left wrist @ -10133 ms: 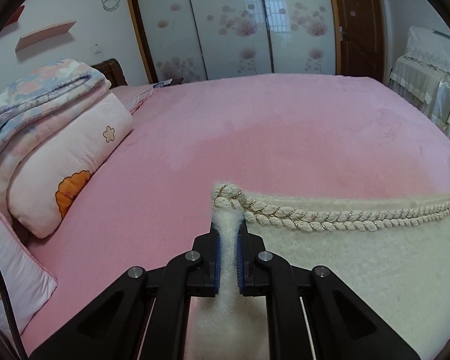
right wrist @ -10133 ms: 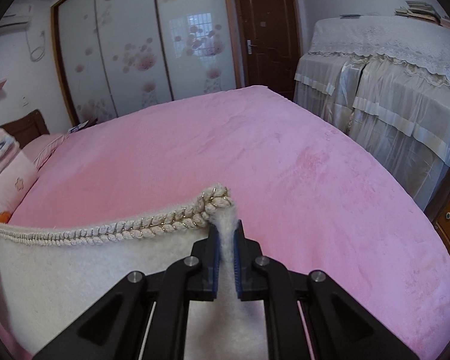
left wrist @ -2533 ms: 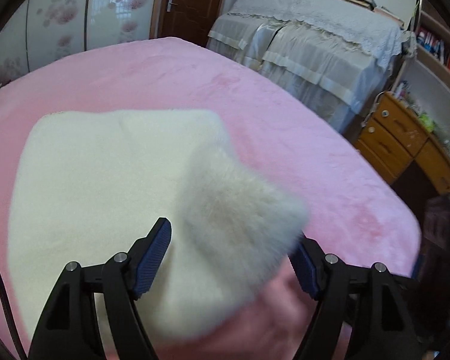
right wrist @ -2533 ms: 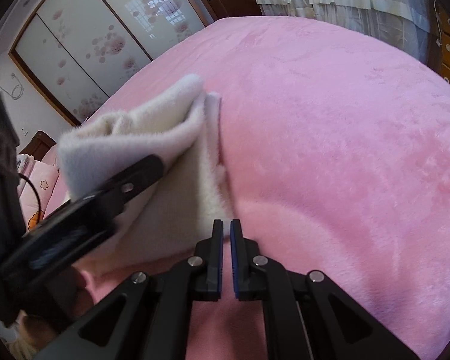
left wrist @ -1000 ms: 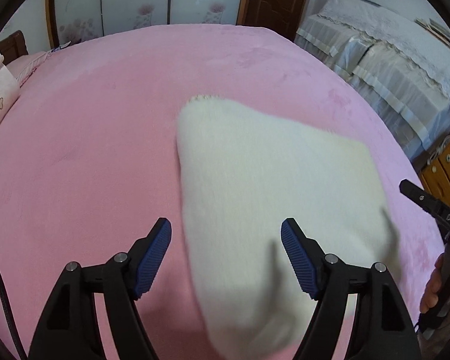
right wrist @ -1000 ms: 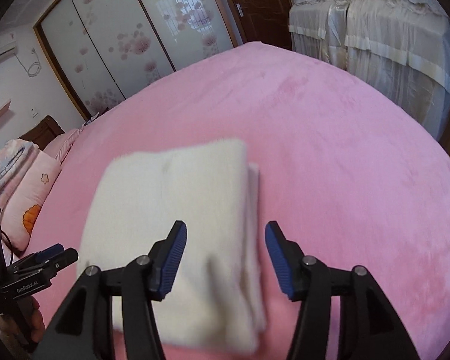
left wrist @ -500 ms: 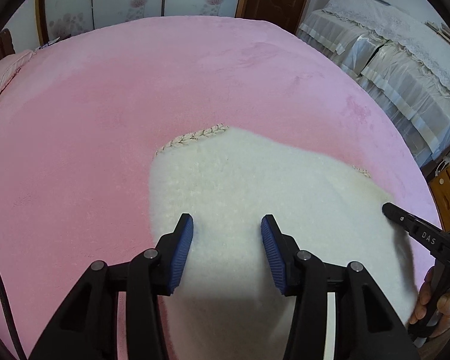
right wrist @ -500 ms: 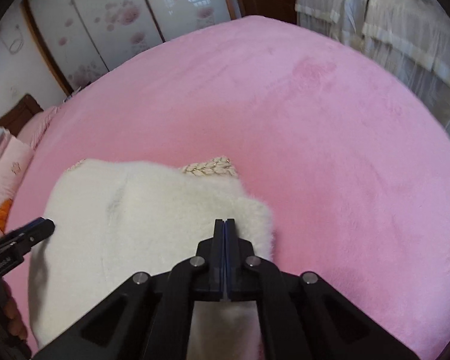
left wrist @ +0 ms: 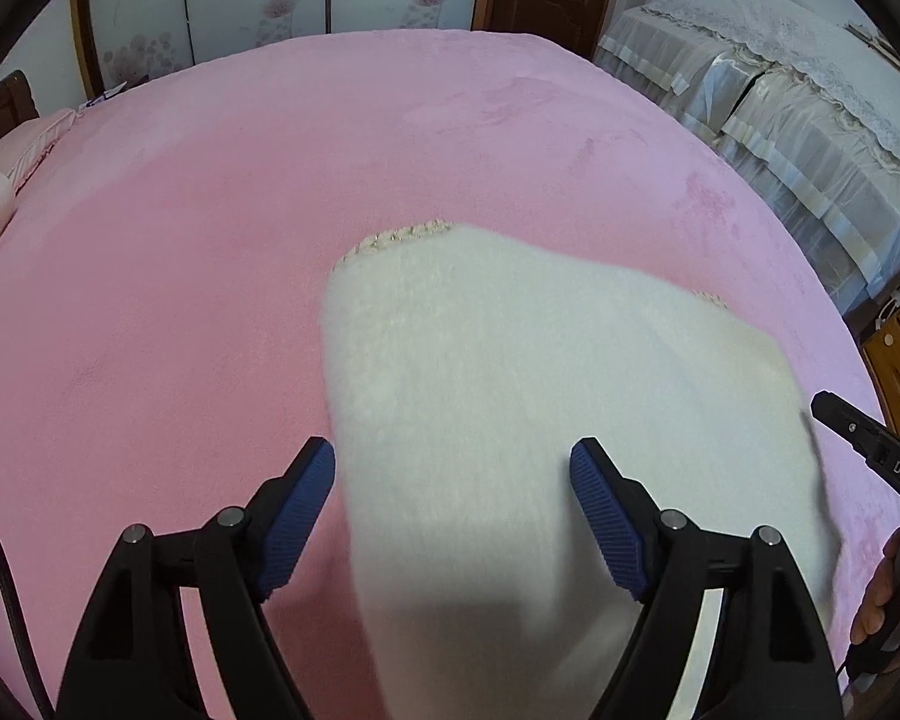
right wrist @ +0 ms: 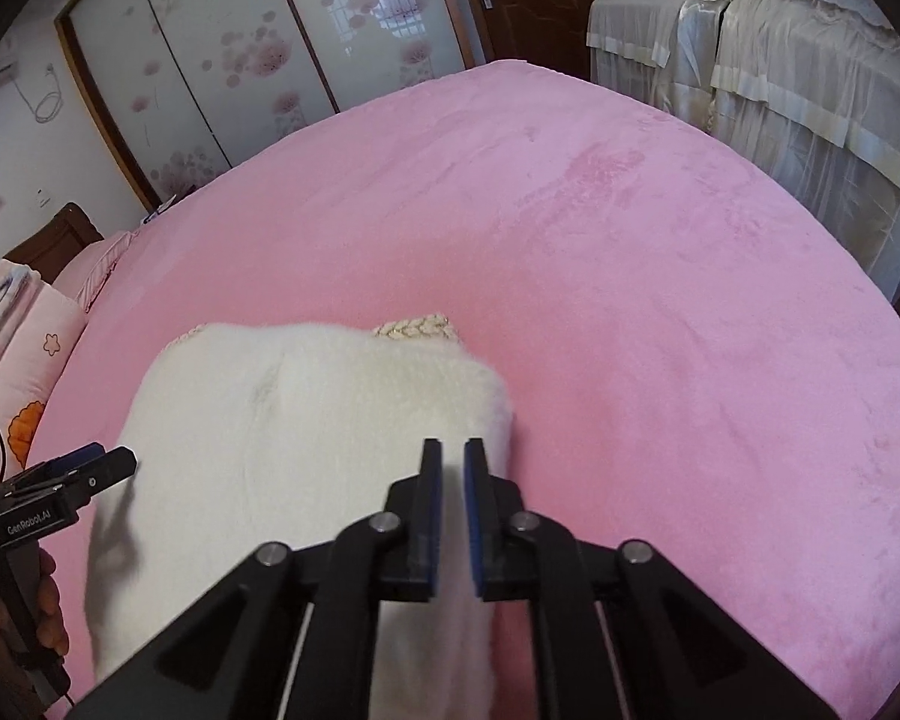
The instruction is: Fold large clothes
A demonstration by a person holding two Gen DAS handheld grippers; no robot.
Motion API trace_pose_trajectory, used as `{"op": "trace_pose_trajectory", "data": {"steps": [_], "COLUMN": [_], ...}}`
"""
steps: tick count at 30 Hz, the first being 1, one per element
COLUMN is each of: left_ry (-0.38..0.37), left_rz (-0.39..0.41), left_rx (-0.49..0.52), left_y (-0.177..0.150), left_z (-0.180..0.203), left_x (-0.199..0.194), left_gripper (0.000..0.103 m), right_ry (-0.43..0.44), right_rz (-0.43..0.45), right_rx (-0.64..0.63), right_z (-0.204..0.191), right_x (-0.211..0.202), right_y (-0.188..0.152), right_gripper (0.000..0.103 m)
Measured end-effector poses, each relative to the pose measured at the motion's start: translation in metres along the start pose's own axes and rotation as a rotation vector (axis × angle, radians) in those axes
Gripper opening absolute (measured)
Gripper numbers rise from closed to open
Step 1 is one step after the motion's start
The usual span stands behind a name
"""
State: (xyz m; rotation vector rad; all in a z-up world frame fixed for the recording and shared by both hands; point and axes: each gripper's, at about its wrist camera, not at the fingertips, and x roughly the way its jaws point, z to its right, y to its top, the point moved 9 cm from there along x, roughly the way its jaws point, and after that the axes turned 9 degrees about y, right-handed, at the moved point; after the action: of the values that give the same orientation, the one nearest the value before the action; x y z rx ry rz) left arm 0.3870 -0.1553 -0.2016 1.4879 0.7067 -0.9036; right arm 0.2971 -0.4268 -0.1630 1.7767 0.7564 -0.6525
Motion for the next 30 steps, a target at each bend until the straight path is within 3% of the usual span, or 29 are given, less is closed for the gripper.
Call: {"op": "trace_pose_trajectory", "data": {"steps": [2, 6, 8, 9, 15, 22, 27, 30], "left_ry": [0.007, 0.010, 0.007, 0.013, -0.027, -0.099, -0.127, -0.122], "left_rz": [-0.004, -0.034, -0.043, -0.041, -0.038, -0.063, -0.077, -0.069], "left_rx": [0.001, 0.000, 0.010, 0.014, 0.029, 0.013, -0.011, 0.031], "left_y": [-0.007, -0.026, -0.037, -0.042, -0.074, -0.094, -0.096, -0.096], "left_z": [0.000, 0.000, 0.001, 0.001, 0.002, 0.000, -0.006, -0.004], "left_x": [-0.011, -0.031, -0.044, -0.050, -0.092, -0.132, -0.146, -0.145], "left_gripper": [0.079, 0.079, 0.079, 0.079, 0.079, 0.079, 0.079, 0.079], "right_ry": [-0.029, -0.084, -0.113, -0.128, -0.164, -0.106, -0.064, -0.027], "right_rz": [0.003, 0.021, 0.027, 0.036, 0.075, 0.066, 0.074, 0.052], "right_rx": [0.003, -0.059, -0.093, -0.109, -0.191, -0.211, -0.241, -0.227], "right_z": [-0.001, -0.015, -0.022, -0.024, -0.040, -0.055, -0.066, -0.065], "right_x": [-0.012, -0.039, -0.054, -0.061, -0.105, -0.139, -0.161, -0.163], "right_y": [-0.007, -0.024, -0.033, -0.036, -0.051, -0.057, -0.059, -0.059], "right_gripper": [0.036, 0.044, 0.061, 0.064, 0.066, 0.067, 0.079, 0.085]}}
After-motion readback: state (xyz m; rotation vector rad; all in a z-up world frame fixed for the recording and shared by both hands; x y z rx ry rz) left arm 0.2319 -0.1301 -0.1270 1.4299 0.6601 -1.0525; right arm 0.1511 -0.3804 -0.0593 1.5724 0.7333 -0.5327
